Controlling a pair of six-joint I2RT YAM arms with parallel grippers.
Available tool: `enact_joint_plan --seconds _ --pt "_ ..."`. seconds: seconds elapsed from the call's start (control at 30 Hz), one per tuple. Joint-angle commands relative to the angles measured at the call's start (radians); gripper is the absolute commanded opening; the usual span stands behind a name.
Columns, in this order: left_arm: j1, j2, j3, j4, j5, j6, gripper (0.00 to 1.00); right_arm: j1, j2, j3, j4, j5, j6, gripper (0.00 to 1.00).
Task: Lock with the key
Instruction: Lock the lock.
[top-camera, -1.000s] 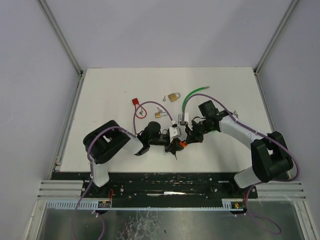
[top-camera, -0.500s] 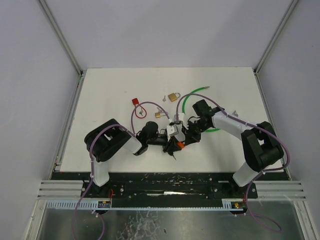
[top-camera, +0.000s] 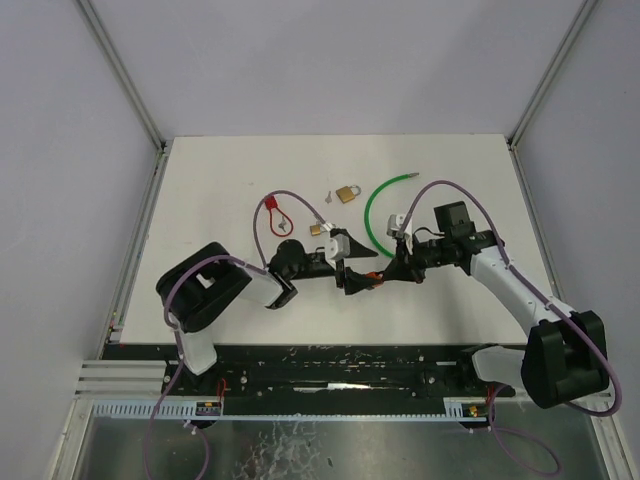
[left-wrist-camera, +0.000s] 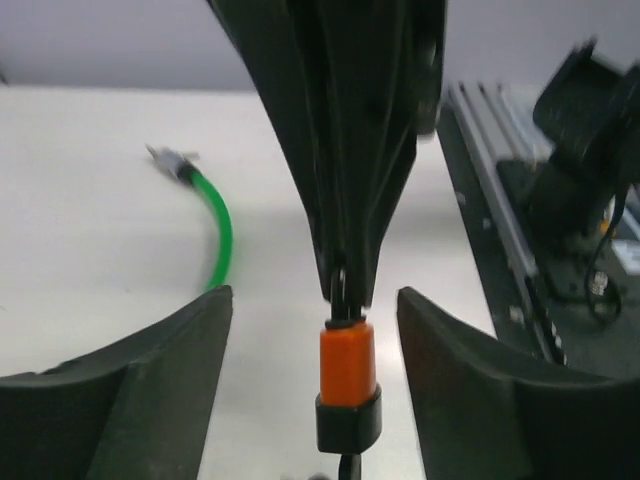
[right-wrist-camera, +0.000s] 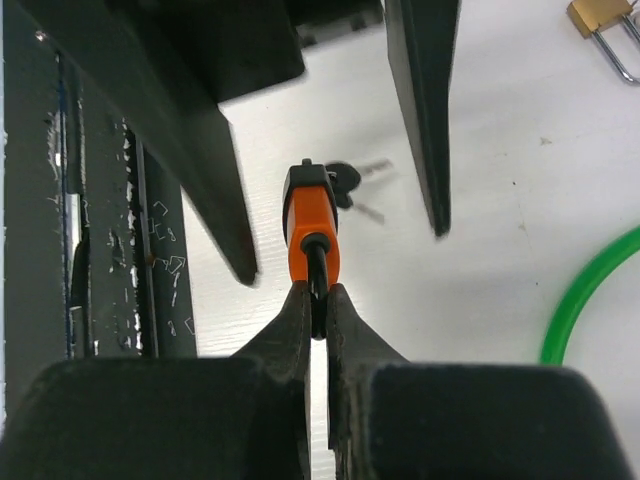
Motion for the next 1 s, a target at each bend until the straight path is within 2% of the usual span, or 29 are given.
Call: enact_joint_plan --seconds 0.0,0.1,0.27,0.4,0.63,0.87,0.97 --pt "-0.005 -0.106 -0.057 0.245 -0.098 -0.014 0.72 -0.067 -0.027 0.019 -0.029 -0.156 -0.01 0.0" --pt "0.003 -0.15 -0.111 0.268 -0.093 -0.032 0.79 -0.104 -0.06 0.003 -0.029 -0.177 0.001 0.0" --pt "0.052 -0.229 -0.169 0.268 -0.064 -0.192 0.79 -0.19 -0.088 0.039 -0.168 -0.263 -0.12 0.0" --pt "0.065 -0.257 -0.217 0.266 -0.075 -0.315 0.78 -0.247 -0.115 0.04 -0.206 -0.312 -0.155 0.0" --pt "0.048 -0.206 -0.207 0.219 -0.101 -0.458 0.69 -0.302 -0.143 0.027 -0.208 -0.369 -0.16 0.0" --pt "0.011 -0.152 -0.163 0.198 -0.138 -0.421 0.56 -0.306 -0.142 0.017 -0.205 -0.378 -0.162 0.0" --pt "0.004 -0.141 -0.147 0.169 -0.146 -0.409 0.53 -0.306 -0.14 0.016 -0.211 -0.386 -0.169 0.0"
